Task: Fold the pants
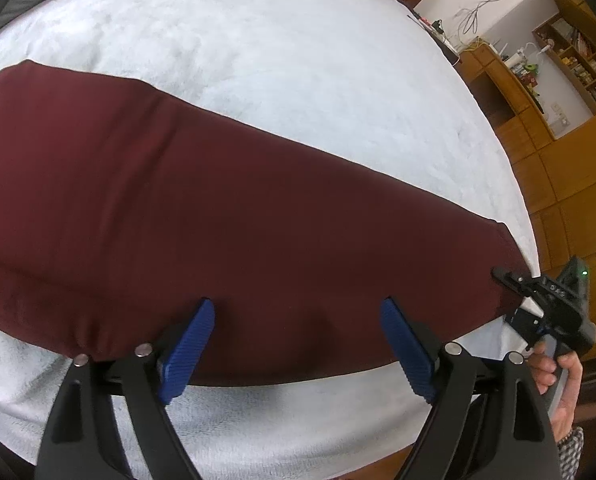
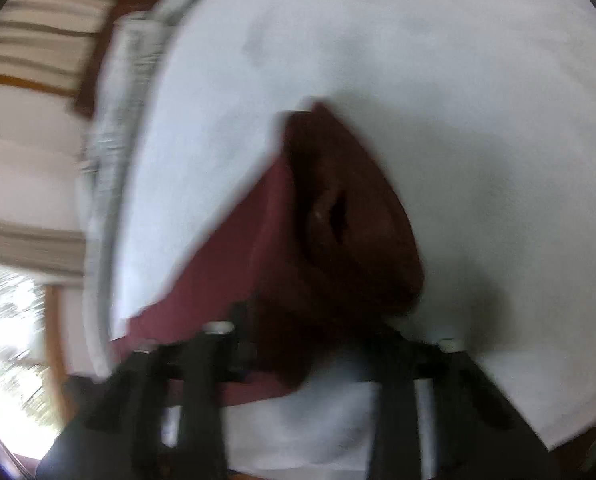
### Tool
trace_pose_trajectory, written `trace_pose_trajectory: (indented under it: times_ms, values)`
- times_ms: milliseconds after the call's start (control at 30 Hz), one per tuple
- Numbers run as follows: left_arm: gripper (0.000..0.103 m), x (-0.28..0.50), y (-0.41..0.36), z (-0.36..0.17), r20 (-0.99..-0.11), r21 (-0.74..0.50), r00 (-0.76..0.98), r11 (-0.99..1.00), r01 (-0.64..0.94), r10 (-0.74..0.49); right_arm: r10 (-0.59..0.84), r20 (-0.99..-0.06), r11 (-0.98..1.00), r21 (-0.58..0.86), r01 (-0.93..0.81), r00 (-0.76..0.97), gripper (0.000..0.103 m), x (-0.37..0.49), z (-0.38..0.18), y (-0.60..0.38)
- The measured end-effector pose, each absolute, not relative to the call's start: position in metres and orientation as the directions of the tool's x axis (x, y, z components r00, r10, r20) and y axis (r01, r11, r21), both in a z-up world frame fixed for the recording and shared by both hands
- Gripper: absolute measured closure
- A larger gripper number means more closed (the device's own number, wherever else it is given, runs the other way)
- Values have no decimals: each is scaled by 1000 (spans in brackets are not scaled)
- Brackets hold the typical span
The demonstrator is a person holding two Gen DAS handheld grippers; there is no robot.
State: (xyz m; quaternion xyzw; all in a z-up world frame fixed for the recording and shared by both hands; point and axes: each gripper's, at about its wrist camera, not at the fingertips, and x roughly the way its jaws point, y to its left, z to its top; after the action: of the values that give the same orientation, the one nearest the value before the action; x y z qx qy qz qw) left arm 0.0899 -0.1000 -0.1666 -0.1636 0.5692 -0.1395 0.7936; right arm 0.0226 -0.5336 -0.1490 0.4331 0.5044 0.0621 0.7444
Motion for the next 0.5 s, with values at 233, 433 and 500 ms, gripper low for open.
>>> trace_pose_trajectory:
  times_ms: [233, 433, 500]
  values:
    - [17, 93, -76, -142, -802, -480, 414, 877, -15, -432, 600, -521, 548, 820, 163, 607, 91, 24, -80, -560]
    - [14, 97, -78, -120, -768, -439, 497, 897, 52, -404, 477, -535, 563, 795, 225, 697, 93, -1, -70, -613]
    - [14, 100, -81, -135, -795, -408, 473, 912, 46, -379, 433, -594, 562, 766, 311, 678, 93, -6, -94, -630]
